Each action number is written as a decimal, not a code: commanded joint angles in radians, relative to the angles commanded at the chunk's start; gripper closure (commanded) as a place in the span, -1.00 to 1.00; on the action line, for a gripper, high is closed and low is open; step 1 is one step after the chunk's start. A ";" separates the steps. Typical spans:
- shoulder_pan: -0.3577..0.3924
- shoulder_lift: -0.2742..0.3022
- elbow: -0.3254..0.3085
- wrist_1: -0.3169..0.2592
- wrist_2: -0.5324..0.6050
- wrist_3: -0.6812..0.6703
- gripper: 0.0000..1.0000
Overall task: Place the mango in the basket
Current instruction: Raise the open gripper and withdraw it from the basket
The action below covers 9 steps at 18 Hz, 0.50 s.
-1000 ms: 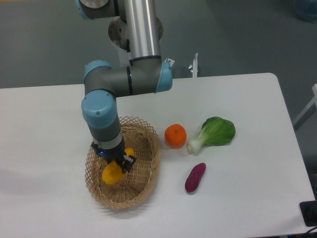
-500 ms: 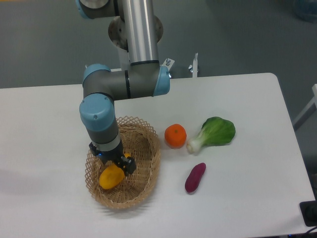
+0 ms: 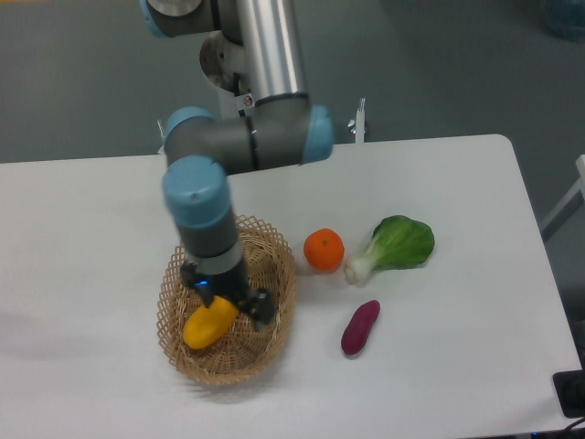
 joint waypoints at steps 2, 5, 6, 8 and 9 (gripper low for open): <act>0.069 0.022 0.035 -0.106 -0.008 0.088 -1.00; 0.158 0.025 0.113 -0.259 -0.029 0.238 -1.00; 0.189 0.025 0.136 -0.301 -0.041 0.285 -1.00; 0.250 0.039 0.153 -0.345 -0.072 0.388 -1.00; 0.285 0.049 0.150 -0.359 -0.093 0.442 -1.00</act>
